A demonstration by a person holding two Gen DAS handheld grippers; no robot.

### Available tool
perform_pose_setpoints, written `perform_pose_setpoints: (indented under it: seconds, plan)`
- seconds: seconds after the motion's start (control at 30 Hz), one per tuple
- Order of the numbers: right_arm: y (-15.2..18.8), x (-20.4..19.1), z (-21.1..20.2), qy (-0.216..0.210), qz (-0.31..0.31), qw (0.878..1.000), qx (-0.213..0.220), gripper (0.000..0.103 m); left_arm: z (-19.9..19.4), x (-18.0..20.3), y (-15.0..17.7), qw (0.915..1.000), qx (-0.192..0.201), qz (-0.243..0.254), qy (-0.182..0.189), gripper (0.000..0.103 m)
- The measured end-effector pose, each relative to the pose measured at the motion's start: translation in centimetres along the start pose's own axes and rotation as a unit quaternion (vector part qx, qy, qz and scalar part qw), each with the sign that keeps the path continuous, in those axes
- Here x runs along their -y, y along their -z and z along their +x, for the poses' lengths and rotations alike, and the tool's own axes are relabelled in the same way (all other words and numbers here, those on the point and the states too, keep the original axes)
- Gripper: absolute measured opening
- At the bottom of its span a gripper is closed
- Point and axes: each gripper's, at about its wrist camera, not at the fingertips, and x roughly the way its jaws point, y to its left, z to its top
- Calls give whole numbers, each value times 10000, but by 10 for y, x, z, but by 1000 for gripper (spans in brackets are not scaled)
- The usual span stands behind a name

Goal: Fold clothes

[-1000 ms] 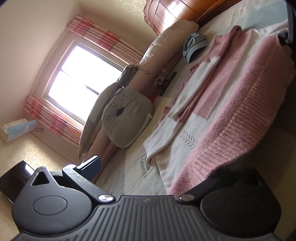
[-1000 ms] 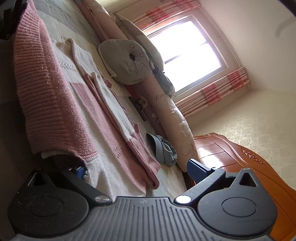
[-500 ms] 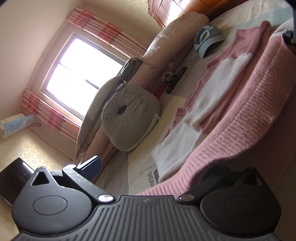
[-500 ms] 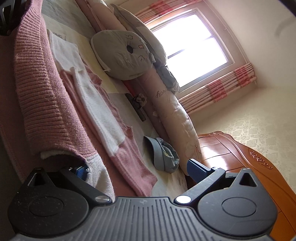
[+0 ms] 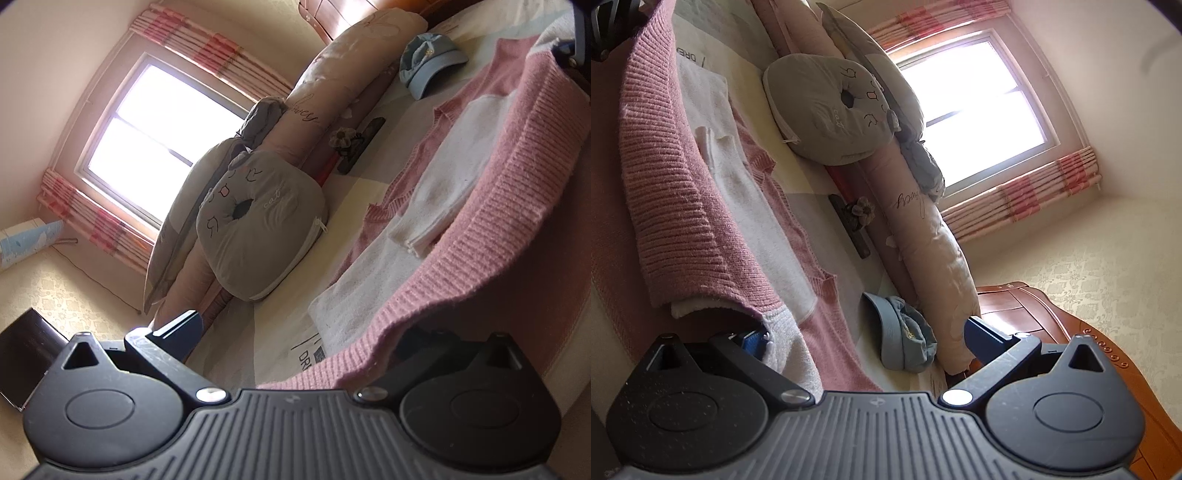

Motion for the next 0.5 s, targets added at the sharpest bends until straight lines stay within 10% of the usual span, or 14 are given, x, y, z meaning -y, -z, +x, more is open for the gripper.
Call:
perform_pose_setpoints:
  seconds: [0.5]
  plan:
    - [-13,20,75,-5,266,9994,-204,103,81,-13,-27,9996,65,-160,-225,103]
